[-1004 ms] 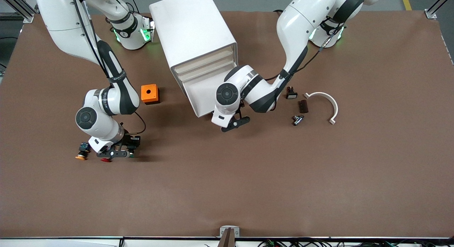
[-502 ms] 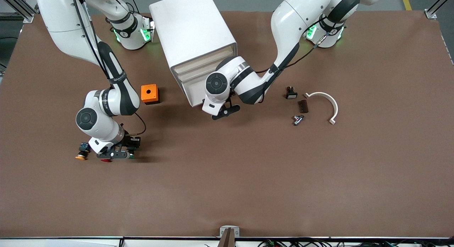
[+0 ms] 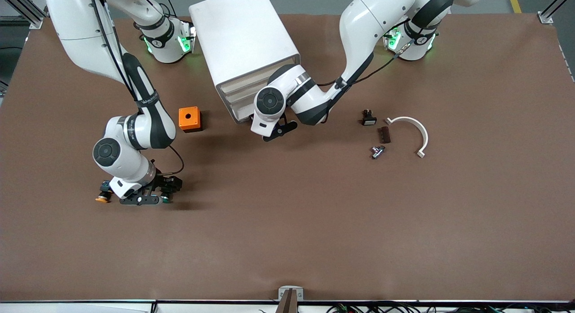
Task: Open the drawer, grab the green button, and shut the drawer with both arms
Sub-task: 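Release the green button and raise the right gripper while the left gripper withdraws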
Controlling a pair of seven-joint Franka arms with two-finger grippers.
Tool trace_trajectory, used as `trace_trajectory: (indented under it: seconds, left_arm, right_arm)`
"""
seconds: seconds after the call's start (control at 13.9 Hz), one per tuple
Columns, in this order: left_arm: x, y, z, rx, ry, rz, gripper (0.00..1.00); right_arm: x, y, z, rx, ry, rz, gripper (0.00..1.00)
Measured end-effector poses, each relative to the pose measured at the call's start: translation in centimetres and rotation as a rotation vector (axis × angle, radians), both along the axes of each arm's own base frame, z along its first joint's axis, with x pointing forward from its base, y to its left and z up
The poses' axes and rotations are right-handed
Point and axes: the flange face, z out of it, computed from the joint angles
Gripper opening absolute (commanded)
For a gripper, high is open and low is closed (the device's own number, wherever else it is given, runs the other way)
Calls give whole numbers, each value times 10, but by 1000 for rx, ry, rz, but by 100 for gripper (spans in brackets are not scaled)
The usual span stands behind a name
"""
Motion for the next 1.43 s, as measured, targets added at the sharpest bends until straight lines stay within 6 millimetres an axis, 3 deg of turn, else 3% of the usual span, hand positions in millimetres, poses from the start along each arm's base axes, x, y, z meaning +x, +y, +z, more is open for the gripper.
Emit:
trace_trajectory:
  seconds: [0.22, 0.43, 0.65, 1.0, 1.15, 1.22, 1.43]
  left_arm:
    - [-10, -4, -6, -11, 44, 8, 99]
    - [-15, -7, -10, -23, 85, 30, 99]
    - [-12, -6, -14, -36, 107, 56, 99]
    - [-7, -6, -12, -52, 98, 72, 99]
    - [12, 1, -5, -64, 71, 99, 99]
    - [30, 8, 3, -74, 45, 123, 99]
    - [104, 50, 59, -118, -91, 158, 99]
  right_arm:
    - [11, -7, 29, 6, 56, -5, 100]
    - [17, -31, 81, 22, 124, 30, 100]
    - [9, -55, 128, 20, 179, 33, 100]
    - [-9, -81, 235, -22, 282, 24, 100]
    - [-19, -100, 274, -20, 285, -8, 100]
    - [-24, -112, 290, -18, 275, -28, 100]
    - [-39, -137, 324, -9, 244, -46, 100]
